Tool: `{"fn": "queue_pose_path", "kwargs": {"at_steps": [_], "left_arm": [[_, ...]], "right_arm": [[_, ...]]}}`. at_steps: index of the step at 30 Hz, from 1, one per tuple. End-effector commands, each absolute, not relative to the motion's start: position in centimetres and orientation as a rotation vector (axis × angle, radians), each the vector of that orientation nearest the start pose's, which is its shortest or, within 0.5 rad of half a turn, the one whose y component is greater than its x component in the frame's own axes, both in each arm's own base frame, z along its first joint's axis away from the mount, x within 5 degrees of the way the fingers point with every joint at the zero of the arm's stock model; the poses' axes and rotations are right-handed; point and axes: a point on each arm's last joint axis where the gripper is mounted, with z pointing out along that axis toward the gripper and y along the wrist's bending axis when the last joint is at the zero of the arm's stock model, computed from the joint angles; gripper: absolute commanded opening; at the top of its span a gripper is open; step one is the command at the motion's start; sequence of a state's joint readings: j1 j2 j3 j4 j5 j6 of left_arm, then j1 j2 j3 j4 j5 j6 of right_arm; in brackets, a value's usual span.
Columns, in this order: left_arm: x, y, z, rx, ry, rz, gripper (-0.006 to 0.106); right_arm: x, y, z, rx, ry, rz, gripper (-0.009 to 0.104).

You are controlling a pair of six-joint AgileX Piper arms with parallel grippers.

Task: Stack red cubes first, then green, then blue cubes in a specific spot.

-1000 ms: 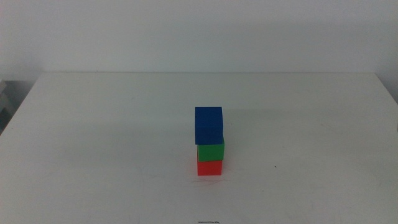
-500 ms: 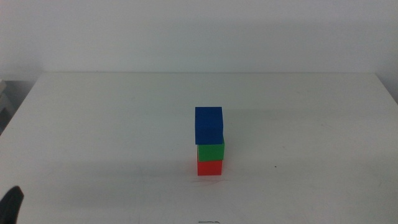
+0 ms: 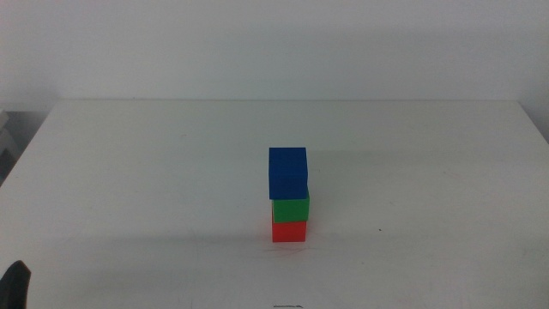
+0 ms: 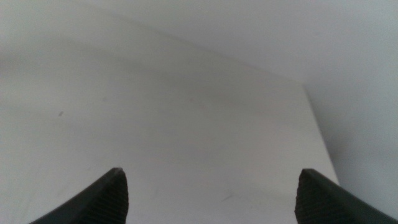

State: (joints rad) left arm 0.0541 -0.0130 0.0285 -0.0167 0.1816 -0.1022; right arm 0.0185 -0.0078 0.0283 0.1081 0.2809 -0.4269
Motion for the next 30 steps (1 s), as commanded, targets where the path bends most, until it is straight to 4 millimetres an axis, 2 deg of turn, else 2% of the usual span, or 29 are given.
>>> {"fn": "queue_pose_path", "kwargs": {"at_steps": [1, 9, 17, 30], "left_arm": [[5.48, 0.27, 19.83, -0.137, 1.56, -0.058, 0.094], [5.5, 0.28, 19.71, -0.136, 1.569, -0.055, 0.094], [5.5, 0.28, 19.71, -0.136, 1.569, -0.055, 0.094], [5.5, 0.28, 19.71, -0.136, 1.569, -0.055, 0.094]], "right_arm": [[5.45, 0.17, 19.37, -0.273, 1.641, -0.225, 0.085], [5.41, 0.11, 19.47, -0.264, 1.629, -0.236, 0.085], [5.42, -0.34, 19.66, 0.013, 1.625, -0.055, 0.093], [5.41, -0.33, 19.6, 0.122, 1.626, 0.051, 0.093]]}}
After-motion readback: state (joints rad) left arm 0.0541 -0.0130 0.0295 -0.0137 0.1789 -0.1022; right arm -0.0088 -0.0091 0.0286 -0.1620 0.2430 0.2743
